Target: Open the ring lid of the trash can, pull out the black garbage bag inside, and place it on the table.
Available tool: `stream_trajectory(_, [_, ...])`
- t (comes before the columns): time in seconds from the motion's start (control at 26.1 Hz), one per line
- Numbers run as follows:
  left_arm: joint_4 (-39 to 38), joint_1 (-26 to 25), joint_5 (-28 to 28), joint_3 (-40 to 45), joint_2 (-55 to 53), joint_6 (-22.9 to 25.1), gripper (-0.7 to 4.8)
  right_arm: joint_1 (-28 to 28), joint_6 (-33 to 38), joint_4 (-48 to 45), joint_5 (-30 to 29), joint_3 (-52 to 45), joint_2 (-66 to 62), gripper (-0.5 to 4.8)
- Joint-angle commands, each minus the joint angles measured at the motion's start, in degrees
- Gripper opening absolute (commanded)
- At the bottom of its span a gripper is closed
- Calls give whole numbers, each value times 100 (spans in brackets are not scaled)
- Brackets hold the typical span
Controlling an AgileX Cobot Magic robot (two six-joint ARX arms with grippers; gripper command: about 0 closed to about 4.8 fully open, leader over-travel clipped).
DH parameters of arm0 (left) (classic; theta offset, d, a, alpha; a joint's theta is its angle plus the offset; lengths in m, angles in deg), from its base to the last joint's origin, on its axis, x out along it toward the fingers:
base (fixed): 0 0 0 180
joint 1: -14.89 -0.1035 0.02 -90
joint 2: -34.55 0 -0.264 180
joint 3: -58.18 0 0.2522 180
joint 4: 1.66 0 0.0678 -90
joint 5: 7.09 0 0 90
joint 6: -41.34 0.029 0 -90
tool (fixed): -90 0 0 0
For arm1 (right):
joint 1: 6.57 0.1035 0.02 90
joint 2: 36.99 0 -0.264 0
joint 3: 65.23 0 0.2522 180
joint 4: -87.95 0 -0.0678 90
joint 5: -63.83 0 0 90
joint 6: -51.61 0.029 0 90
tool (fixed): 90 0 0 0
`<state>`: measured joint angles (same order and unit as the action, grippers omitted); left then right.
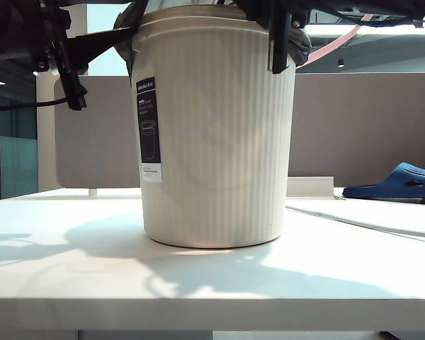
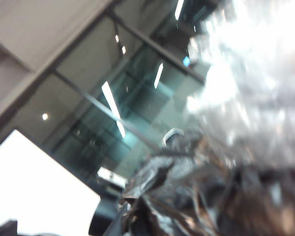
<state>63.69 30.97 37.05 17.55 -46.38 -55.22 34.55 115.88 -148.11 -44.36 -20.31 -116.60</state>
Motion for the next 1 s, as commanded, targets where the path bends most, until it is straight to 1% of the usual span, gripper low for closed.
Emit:
stream_trajectory(0.04, [409, 2, -4, -11, 24, -297, 156, 15, -74, -48, -195, 31, 22, -5])
stream_trajectory(0.27, [404, -35, -234, -13, 332, -321, 155, 15, -74, -22, -299, 31, 20, -5])
stream_trajectory(0.34, [380, -164, -391, -9, 382, -286, 153, 31, -94, 66, -299, 31, 22, -5])
stream_trajectory(0.42, [238, -236, -549, 77, 382, -122, 153, 105, -201, 245, -299, 31, 20, -5])
stream_trajectory(0.5, [-2, -254, -575, 315, 382, 186, 153, 234, -422, 435, -243, 31, 20, -5])
stream_trajectory(0.54, [-116, -254, -509, 514, 382, 315, 153, 302, -476, 509, -203, 31, 20, -5])
stream_trajectory(0.65, [-85, -254, -216, 894, 382, 363, 153, 328, -481, 535, -164, 31, 20, -5])
stream_trajectory(0.69, [57, -254, -120, 970, 380, 358, 153, 356, -522, 562, -127, 31, 20, -5])
stream_trajectory(0.84, [341, -247, 201, 977, 382, 256, 153, 420, -588, 691, -122, 31, 0, -5])
stream_trajectory(1.0, [400, -247, 227, 986, 382, 177, 153, 485, -610, 706, -122, 31, -15, -5])
